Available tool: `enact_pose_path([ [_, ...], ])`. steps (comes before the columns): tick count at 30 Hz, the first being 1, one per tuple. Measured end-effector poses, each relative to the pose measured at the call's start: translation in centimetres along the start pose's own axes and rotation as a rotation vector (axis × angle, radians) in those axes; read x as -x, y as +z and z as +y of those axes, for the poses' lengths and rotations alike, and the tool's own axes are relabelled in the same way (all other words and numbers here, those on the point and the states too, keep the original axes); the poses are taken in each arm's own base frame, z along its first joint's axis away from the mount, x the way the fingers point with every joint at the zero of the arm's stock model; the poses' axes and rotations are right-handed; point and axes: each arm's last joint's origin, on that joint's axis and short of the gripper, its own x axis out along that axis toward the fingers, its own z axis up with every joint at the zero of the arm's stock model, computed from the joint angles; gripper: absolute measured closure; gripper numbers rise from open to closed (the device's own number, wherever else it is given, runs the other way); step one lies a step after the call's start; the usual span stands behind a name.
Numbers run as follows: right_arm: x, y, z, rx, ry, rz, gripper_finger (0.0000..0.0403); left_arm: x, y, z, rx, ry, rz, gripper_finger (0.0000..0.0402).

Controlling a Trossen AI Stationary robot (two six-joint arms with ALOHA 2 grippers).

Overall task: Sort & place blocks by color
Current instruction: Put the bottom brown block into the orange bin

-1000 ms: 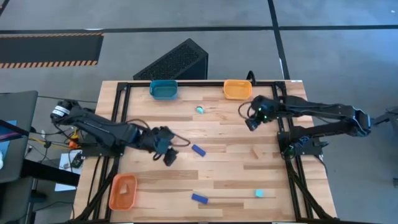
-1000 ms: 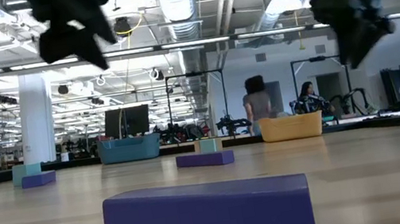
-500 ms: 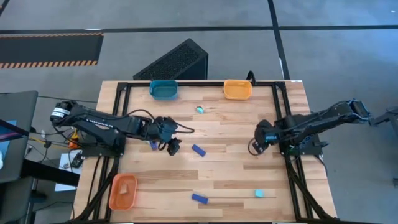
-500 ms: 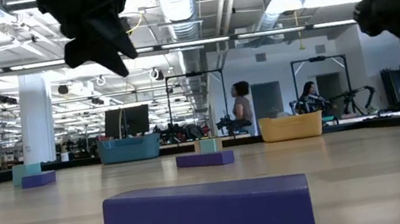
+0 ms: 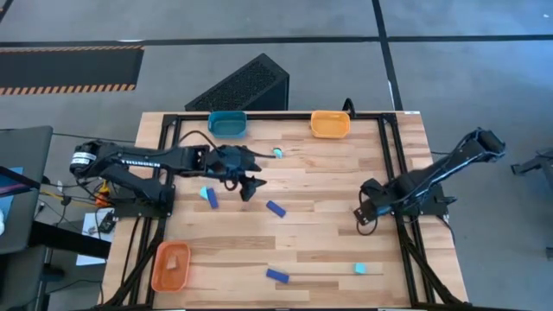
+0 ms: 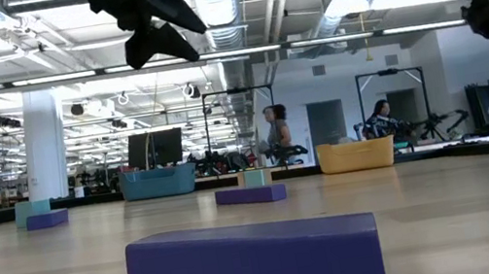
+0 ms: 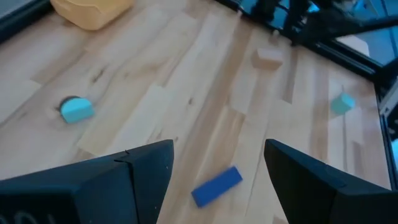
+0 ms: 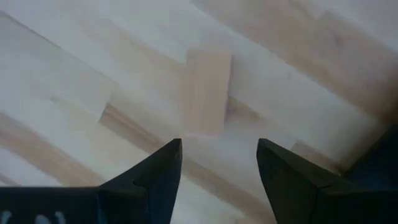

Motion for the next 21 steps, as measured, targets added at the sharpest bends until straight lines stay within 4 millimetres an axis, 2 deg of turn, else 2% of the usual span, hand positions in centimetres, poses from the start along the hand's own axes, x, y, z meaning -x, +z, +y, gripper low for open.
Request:
enact_pose_path([
  [5, 0.0, -1.1, 0.0, -0.039, -0.015, 0.000, 0.0148, 0.4, 1.0, 1.1, 0.028, 0.051, 0.016, 0.0164],
  [10, -0.7, -2.2, 0.3, -0.063, -0.052, -0.009, 0.0147, 1.6, 1.9, 2.5, 0.000, 0.128, 0.087, 0.0164],
  [15, -1.8, -3.4, 1.1, -0.084, -0.079, -0.007, 0.0147, 3.7, 2.6, 2.3, -0.102, 0.206, -0.001, 0.0164],
  [18, -2.4, -4.0, 1.5, -0.095, -0.085, -0.006, 0.0147, 4.2, 2.0, 2.1, -0.159, 0.269, -0.053, 0.0164],
  [21, -2.8, -4.2, 1.5, -0.101, -0.120, -0.014, 0.0147, 3.8, 0.2, 2.4, -0.165, 0.226, -0.077, 0.0164],
])
